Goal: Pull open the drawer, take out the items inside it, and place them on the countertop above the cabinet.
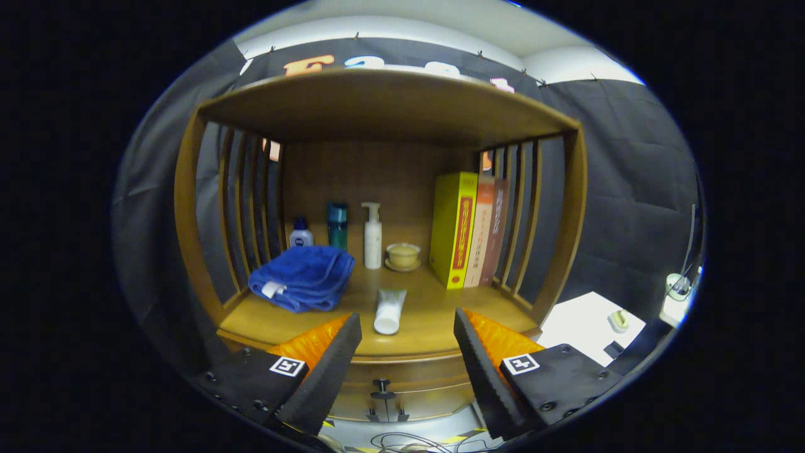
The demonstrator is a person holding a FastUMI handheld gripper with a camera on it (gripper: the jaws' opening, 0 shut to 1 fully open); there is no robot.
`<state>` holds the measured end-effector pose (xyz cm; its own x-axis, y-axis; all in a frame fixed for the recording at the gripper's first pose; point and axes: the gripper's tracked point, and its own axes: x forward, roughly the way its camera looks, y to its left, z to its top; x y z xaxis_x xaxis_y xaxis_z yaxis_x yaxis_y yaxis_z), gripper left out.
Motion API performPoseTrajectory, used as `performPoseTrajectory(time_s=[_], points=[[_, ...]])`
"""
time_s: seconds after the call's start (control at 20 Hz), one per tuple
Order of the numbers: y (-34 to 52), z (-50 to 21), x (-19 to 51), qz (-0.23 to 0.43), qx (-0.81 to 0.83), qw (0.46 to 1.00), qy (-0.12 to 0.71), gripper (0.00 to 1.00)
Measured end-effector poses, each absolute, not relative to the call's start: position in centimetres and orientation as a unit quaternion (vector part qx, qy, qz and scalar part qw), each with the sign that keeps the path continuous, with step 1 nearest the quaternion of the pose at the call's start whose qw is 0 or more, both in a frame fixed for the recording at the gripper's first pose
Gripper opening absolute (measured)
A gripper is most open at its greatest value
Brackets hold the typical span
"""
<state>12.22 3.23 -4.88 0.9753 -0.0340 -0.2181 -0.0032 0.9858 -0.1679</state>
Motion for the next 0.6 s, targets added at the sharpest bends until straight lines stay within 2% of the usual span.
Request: performPoseTrajectory(time_s=[0.4,0.6], points=[[4.4,6.5,10.2,0.002,-0.058,0.996,0.061,0.99],[4.0,7.9,9.9,-0.005,-0.07,0.996,0.049,0.99]])
